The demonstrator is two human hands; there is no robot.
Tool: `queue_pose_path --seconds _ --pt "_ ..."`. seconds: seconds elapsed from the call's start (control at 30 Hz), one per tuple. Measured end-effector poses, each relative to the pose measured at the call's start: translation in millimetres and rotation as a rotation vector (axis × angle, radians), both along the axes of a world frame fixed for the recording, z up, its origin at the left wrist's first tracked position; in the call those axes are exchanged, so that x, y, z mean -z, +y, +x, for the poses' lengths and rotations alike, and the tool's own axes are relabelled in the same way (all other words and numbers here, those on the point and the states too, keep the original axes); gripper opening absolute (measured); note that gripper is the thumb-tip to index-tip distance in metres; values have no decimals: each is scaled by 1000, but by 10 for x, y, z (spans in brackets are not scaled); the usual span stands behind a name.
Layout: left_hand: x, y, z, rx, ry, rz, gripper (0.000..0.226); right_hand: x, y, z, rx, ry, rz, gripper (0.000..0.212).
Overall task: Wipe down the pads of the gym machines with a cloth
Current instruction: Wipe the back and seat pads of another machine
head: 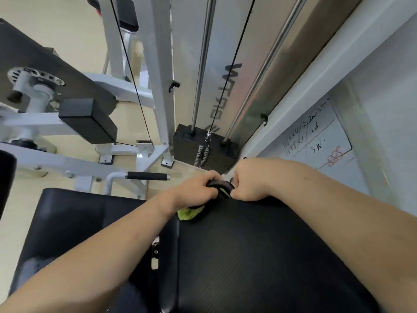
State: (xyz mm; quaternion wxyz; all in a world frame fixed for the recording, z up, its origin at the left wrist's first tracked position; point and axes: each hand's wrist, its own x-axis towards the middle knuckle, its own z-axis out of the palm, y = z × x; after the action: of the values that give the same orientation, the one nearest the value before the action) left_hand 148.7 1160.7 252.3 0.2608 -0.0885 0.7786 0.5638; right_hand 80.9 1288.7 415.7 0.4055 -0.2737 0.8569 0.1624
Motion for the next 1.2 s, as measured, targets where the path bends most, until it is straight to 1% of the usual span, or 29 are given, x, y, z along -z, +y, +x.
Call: queue_pose_path --seconds 0.03,0.1,0.17,0.27,0.3,0.33,0.4,0.47,0.5,0.57,0.6,0.67,0.73,0.8,0.87,0.9,0.97,1.03,1.13,1.2 --pt "-3 7 -24 -18 1 57 43 90 -79 -9 -32 -7 37 19" --pt "126 -32 7 -34 19 95 45 215 -169 -38 -57 -8 80 15" --pt "384 -183 129 -32 -7 16 40 340 -219 -43 -38 -21 77 17" --pt "790 -496 375 -23 -177 -138 30 494 -266 -8 -7 -49 66 21" --pt "883 -549 443 -61 -226 -163 28 522 -275 4 -8 -60 77 23" --pt "936 -569 475 -128 -247 -145 27 532 -284 8 -9 -64 85 27" --pt "927 -476 505 -292 -250 -48 30 530 -279 18 -14 -49 78 32" --pt "769 -323 528 -403 -188 -18 34 512 -250 28 -14 -8 50 30" --pt "672 -262 548 -434 -138 -42 34 505 -237 36 -16 13 38 29" --pt "425 -138 588 -452 24 -76 36 478 -223 97 -34 64 5 29" --pt "278 -61 608 -441 131 -55 37 459 -227 136 -55 90 -19 28" --pt "99 133 649 -413 312 -28 44 403 -218 226 -97 130 -68 21" --pt "107 302 795 -465 355 -54 54 305 -178 331 -145 192 -107 15" --pt "316 339 1044 -583 285 -92 59 156 -111 438 -196 279 -132 14" --pt "487 260 1239 -685 102 -136 60 15 -23 539 -252 385 -172 18" --pt "523 230 1299 -711 25 -128 59 -56 36 615 -273 439 -207 22" --pt "507 299 1401 -696 -47 -128 59 -168 169 830 -297 499 -277 27" --pt "444 483 1564 -669 -76 -198 60 -178 277 1130 -311 490 -338 27" --pt "368 817 2004 -696 -131 -276 59 -24 426 1732 -372 451 -341 25" --pt "309 1045 2308 -735 -115 -257 55 117 549 2114 -420 438 -361 23"
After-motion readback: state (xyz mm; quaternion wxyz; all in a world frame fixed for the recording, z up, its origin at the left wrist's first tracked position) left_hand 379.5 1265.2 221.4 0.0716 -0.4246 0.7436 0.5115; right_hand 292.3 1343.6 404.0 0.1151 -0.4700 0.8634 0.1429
